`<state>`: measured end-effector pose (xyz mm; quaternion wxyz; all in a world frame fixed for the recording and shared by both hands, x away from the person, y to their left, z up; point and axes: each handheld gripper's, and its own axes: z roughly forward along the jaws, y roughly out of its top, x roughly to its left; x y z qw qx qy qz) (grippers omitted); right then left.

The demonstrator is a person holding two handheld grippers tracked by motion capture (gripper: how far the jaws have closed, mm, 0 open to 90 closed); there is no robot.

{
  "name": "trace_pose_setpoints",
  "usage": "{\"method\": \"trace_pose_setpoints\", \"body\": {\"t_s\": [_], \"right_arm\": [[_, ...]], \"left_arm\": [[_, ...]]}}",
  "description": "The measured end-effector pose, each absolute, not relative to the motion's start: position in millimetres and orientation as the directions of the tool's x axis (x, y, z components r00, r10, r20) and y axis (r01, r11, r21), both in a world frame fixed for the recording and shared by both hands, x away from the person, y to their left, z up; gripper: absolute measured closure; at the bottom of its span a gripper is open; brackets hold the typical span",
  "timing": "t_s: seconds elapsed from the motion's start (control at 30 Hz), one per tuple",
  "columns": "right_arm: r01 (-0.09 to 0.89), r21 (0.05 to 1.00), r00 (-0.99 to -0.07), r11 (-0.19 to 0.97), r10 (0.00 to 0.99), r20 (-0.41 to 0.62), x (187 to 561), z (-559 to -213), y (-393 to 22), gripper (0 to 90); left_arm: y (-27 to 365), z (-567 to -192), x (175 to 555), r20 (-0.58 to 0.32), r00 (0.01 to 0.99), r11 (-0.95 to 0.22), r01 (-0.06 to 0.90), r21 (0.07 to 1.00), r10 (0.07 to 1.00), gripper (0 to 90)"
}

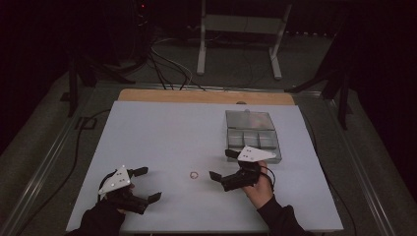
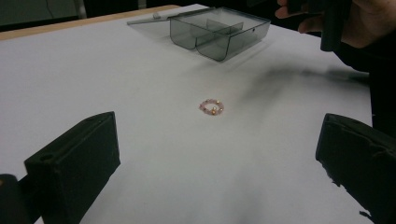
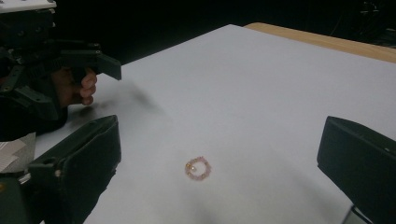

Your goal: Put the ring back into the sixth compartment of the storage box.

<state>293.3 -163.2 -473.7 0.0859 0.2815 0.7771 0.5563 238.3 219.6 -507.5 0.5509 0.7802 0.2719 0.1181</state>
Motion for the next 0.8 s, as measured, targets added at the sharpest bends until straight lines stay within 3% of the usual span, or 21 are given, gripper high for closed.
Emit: {"method": "trace_pose_setpoints", "body": {"t_s": [0.8], "right_arm": [[0.387,0.869,-0.856,0.307,0.469,0.215,316.6,-481.1,-123.0,0.0]], "left_arm": [[219.4,-507.6,237.8,-0.117,0.826,-0.244,0.294,0.924,0.552,0.6]]}}
